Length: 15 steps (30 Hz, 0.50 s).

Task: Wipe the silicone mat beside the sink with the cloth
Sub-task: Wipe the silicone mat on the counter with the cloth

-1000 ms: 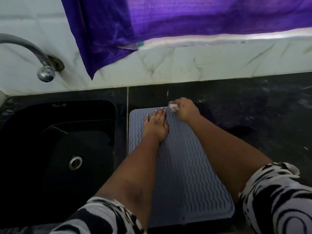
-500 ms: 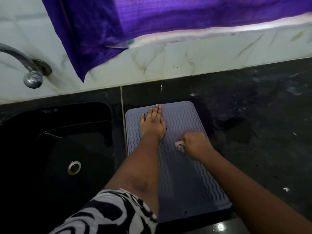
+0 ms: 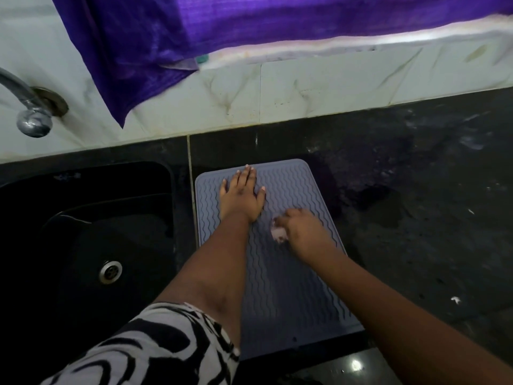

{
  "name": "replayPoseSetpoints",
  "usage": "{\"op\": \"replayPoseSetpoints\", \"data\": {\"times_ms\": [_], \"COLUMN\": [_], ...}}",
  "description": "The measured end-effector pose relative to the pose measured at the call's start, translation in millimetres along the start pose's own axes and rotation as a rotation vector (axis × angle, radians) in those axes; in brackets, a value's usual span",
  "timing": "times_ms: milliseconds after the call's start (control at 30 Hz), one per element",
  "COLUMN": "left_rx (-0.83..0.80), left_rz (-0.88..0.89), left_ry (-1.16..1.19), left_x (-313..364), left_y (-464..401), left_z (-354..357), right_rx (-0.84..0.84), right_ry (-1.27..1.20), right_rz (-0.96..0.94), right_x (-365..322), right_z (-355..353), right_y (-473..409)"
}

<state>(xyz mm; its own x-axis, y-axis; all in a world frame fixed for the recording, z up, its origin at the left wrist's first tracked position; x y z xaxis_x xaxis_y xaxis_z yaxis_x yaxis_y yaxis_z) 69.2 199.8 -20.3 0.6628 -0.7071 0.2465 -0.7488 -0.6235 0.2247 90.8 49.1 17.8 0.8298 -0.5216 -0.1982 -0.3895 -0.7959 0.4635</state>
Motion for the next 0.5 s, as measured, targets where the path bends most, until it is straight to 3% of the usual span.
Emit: {"op": "replayPoseSetpoints", "data": {"times_ms": [200,333,500], "left_rx": [-0.048,-0.048,-0.073], "left_rz": [-0.011,-0.02,-0.009], "left_ry": [-0.012,-0.011,-0.016], "left_x": [0,-1,1], "left_y": [0,-1,-1], "left_z": [4,2,4], "right_rx": [-0.25,-0.044,0.027], "right_ry": [-0.141,-0.233,-0.009], "right_rz": [0.124,0.122,0.037], "right_x": [-2,4,-1], "right_z": [19,-30,-3], "right_y": [56,0,-13]}}
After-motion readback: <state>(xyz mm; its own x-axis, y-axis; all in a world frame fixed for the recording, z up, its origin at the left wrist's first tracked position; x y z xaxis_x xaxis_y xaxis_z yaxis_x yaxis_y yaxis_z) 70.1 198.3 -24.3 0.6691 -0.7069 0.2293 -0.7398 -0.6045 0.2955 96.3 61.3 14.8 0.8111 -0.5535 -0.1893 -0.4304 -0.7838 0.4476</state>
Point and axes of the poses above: each hand's wrist, its own y-axis away from the middle knuckle, its own z-axis out of the palm, x = y × z, the point moved 9 cm from there along -y, towards the middle knuckle, and after that the axes turned 11 degrees about -x, right-handed, at the moved point
